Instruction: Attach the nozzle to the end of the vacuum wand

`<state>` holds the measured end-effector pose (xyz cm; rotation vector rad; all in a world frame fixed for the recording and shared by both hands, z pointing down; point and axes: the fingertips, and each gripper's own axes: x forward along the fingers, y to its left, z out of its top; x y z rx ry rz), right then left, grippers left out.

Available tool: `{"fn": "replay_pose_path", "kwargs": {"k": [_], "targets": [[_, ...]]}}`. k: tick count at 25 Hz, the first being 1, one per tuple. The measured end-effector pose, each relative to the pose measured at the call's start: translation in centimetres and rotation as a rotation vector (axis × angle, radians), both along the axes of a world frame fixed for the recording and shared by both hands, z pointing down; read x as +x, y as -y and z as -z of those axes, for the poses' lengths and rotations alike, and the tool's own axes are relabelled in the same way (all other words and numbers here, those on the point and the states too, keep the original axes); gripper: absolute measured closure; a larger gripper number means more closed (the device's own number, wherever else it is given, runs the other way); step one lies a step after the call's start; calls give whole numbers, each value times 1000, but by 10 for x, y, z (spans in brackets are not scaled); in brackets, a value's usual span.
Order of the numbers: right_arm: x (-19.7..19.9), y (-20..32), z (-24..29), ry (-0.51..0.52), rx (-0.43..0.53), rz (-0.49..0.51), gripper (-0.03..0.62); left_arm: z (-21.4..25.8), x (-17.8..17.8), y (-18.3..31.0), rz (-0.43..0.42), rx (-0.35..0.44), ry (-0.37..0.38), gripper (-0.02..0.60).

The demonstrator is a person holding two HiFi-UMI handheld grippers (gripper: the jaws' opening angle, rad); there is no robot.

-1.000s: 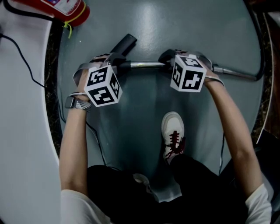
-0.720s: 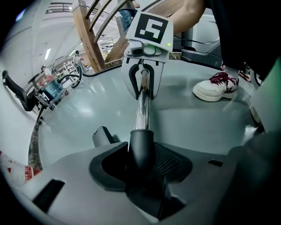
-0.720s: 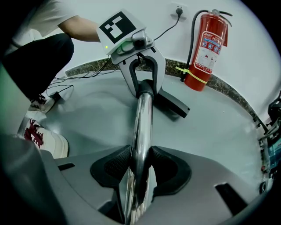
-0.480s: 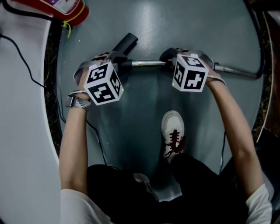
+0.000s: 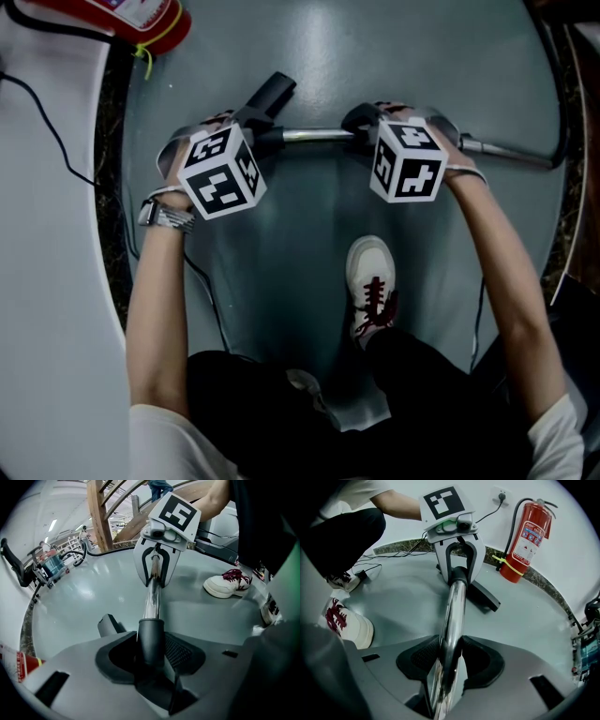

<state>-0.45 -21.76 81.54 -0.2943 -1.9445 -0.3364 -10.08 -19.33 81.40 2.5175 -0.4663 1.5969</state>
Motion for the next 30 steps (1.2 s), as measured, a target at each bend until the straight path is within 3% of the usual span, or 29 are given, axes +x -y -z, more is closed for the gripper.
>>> {"fn": "replay_pose_path", "kwargs": {"k": [12, 24, 30], "targets": [[0, 0, -3, 1, 1, -8, 427, 0, 2, 0, -84, 69, 100, 403], [-5, 5, 0, 26, -3, -54, 437, 1, 9, 7, -152, 213, 170, 405], [-5, 2, 1, 28, -6, -47, 439, 2, 10, 5, -52, 100, 66, 405]]}}
